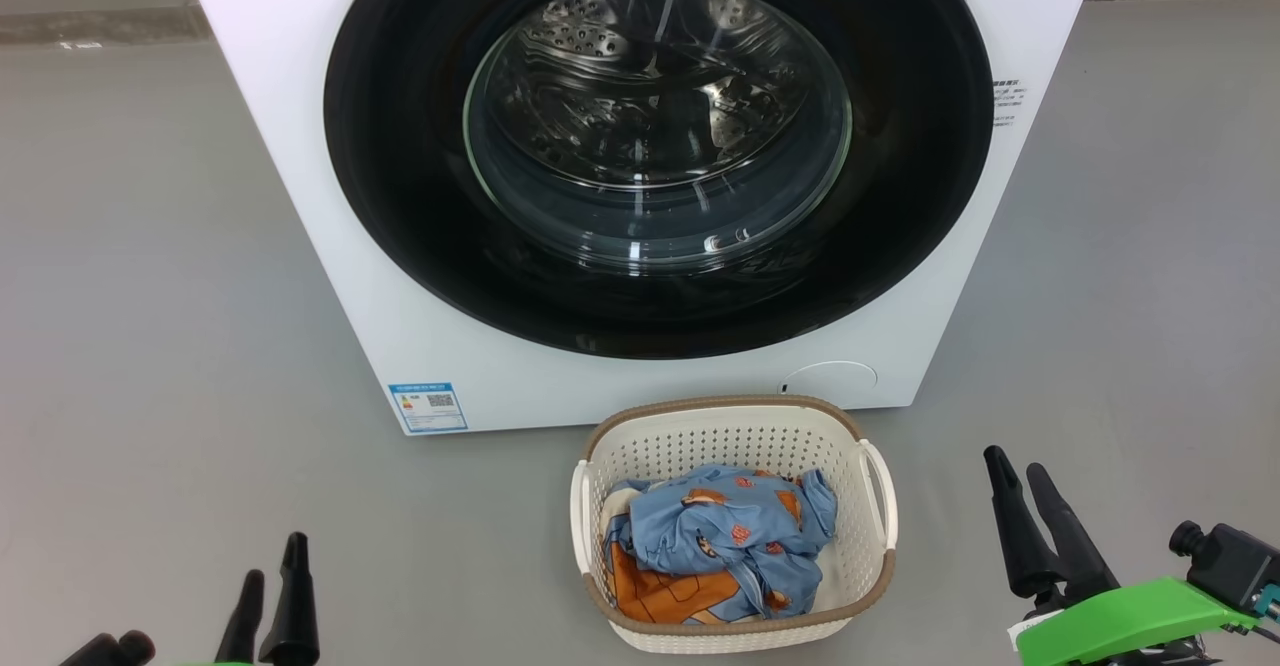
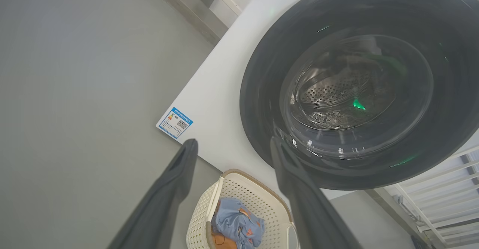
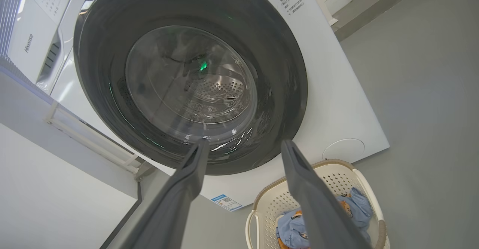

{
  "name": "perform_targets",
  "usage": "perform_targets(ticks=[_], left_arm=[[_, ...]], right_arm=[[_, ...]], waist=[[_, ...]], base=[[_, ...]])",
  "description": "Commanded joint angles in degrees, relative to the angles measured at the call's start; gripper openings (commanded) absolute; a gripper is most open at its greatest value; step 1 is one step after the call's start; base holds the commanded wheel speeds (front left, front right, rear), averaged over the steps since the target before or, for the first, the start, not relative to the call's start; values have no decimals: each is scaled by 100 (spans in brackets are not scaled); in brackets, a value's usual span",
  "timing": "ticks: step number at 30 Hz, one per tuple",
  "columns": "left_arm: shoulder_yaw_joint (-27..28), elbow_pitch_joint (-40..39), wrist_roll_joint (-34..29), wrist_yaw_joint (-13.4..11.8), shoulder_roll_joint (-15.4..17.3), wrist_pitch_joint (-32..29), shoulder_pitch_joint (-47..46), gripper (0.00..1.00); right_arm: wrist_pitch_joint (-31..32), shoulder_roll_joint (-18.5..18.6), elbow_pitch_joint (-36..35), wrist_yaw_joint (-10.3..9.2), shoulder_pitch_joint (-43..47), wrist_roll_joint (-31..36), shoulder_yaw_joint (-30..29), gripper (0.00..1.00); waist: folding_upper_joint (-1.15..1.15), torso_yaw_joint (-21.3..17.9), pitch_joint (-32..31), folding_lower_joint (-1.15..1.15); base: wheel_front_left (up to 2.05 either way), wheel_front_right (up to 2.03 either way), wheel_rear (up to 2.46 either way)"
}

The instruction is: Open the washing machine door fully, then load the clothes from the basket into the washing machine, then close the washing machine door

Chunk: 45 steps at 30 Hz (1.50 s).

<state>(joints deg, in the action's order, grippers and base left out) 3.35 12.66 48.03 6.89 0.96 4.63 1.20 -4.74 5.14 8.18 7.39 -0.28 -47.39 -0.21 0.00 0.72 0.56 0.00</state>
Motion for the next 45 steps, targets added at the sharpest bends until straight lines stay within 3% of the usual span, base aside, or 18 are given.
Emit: perform_targets(ticks=[1,31,45], left_arm=[[152,-187,-246,36,110,94,-98,100],[412,-348,-2727,48,165,583,42,100],[475,-410,-3685,54,186,819,106,100]], right_arm=[[-89,81,-188,6,-112,248,113,100],[-575,211,-147,8,-20,2467,291,100],[-810,138,-279,9,153,3435,53,100]], waist=[[0,1,0,0],[0,47,23,0],[0,36,-1,0]], base=[[0,0,0],[0,0,0],[0,0,0]])
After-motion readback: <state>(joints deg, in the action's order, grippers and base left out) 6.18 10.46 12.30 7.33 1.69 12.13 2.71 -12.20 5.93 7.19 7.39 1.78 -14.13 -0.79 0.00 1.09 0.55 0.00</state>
